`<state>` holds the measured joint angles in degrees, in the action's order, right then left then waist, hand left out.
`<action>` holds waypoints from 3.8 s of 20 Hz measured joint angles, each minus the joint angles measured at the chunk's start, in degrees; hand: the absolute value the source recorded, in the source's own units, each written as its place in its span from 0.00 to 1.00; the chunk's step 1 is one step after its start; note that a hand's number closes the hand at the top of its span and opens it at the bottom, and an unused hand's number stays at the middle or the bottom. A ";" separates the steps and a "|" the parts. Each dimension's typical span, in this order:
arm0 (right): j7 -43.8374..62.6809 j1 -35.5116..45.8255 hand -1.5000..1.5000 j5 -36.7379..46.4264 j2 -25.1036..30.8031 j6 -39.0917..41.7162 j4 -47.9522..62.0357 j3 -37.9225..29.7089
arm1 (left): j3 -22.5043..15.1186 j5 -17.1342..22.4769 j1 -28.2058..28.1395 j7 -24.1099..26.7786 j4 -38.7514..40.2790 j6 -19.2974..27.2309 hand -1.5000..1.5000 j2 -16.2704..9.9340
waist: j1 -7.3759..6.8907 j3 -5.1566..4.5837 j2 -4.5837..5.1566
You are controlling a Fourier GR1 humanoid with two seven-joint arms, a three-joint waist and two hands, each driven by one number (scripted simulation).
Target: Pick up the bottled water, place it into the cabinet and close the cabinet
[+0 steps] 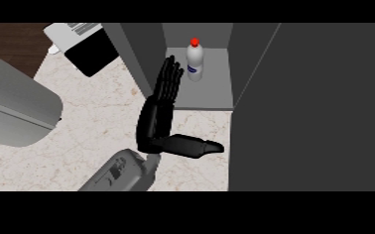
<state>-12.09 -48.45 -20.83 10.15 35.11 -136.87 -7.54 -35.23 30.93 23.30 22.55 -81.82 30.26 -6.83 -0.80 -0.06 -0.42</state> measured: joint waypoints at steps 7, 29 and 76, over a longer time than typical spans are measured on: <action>2.23 0.17 1.00 0.81 4.32 5.02 -0.14 6.22 | -2.19 -1.25 -10.51 0.16 -10.98 0.93 0.00 -4.47 | 0.12 -0.02 0.04; 15.35 6.54 1.00 17.85 0.66 -1.42 -4.44 36.69 | 3.06 1.66 -33.03 5.67 -29.22 -4.52 0.00 -18.20 | 0.31 -0.34 -0.25; 38.04 42.05 1.00 18.27 -0.62 -6.27 -1.12 48.99 | 14.83 11.00 -45.05 10.24 -34.36 -21.08 0.00 -29.16 | -6.26 -0.75 1.99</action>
<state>25.95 -6.40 -2.55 9.53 28.83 -137.99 41.45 -20.40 41.93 -21.75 32.79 -116.18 9.18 -35.99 -7.06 -0.82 1.57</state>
